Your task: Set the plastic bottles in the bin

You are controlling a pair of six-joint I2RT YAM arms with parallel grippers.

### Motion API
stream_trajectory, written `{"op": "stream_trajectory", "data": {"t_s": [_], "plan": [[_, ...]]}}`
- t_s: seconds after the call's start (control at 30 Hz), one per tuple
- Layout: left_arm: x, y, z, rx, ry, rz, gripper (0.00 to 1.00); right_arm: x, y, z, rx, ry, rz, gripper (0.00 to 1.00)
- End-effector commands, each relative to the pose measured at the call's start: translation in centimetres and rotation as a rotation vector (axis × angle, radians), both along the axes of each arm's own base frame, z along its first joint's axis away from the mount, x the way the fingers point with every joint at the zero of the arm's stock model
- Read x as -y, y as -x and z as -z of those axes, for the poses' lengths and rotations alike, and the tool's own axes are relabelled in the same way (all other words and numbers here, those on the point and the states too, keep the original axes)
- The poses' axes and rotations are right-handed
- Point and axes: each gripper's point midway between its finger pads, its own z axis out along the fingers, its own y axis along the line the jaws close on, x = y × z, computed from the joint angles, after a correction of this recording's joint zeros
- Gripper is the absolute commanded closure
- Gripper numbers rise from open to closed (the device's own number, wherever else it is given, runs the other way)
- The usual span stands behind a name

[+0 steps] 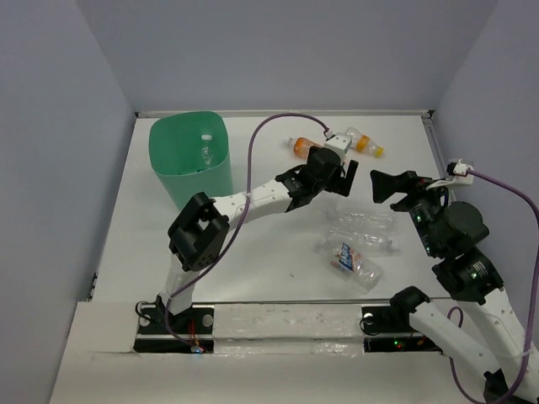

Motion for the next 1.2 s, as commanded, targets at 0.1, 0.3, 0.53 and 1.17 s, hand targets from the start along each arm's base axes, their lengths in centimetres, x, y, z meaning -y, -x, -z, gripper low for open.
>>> {"op": "stream_trajectory", "data": {"t_s": [0.1, 0.3, 0.53, 1.17], "plan": [[0.3, -2.3, -2.2, 0.103, -0.016, -0.065, 0.36, -0.2, 0.1, 0.2, 0.002, 0.011, -0.018, 0.06], [-1.4, -2.5, -6.9, 0.201, 0.003, -0.098, 0.63, -0.3, -1.2, 1.8, -0.039, 0.04, 0.012, 0.07], [-9.2, -2.1, -22.9, 0.41, 0.187, -0.221, 0.63, -3.9, -5.3, 3.1, -0.06, 0.158, -0.08, 0.11], [-44.6, -0.9, -32.7, 0.585, 0.263, -0.893, 0.62, -11.9, -22.8, 11.5, -0.318, 0.791, -0.412, 0.03]]}}
